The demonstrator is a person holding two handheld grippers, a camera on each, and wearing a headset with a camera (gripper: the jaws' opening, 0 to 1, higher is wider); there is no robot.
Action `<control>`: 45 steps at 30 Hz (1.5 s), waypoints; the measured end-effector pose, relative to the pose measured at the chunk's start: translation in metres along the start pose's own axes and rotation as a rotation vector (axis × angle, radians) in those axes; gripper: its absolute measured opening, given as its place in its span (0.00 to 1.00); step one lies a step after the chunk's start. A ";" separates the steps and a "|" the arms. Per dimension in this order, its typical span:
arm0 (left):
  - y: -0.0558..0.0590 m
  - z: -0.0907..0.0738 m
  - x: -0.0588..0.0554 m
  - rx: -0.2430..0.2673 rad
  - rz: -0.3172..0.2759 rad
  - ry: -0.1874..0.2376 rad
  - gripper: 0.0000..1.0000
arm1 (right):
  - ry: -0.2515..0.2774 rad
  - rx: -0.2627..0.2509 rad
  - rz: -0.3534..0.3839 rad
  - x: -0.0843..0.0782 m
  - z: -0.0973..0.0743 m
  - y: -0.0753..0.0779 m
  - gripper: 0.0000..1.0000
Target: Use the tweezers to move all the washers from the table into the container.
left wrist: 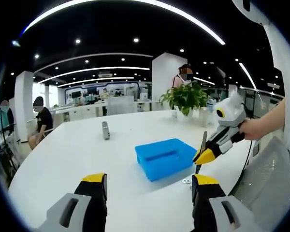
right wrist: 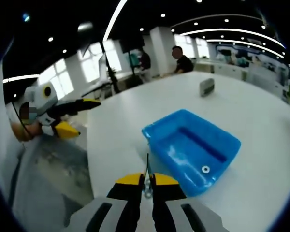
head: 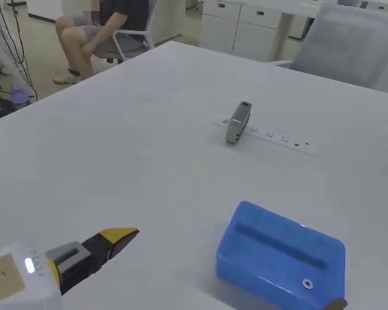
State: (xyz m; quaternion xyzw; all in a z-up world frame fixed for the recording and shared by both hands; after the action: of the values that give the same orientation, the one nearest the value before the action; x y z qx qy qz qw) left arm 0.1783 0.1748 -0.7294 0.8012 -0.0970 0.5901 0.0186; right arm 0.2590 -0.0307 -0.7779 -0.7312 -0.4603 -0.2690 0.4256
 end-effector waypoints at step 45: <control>-0.001 0.000 -0.003 0.004 0.031 -0.020 0.68 | -0.047 -0.027 -0.234 0.024 0.000 -0.019 0.03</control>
State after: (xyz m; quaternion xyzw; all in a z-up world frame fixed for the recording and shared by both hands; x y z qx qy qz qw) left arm 0.1772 0.1760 -0.7318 0.8056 -0.1082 0.5824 0.0070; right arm 0.2521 -0.0163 -0.7517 -0.6845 -0.5486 -0.3056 0.3704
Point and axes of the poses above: the centre of the closed fingertips' face, and the gripper's own axes: z roughly forward along the fingers, y roughly to its right, x roughly out of its top, the point moved 6 cm from there along -z, roughly backward along the fingers, and after that the axes turned 15 degrees about x, right-handed, at the moved point
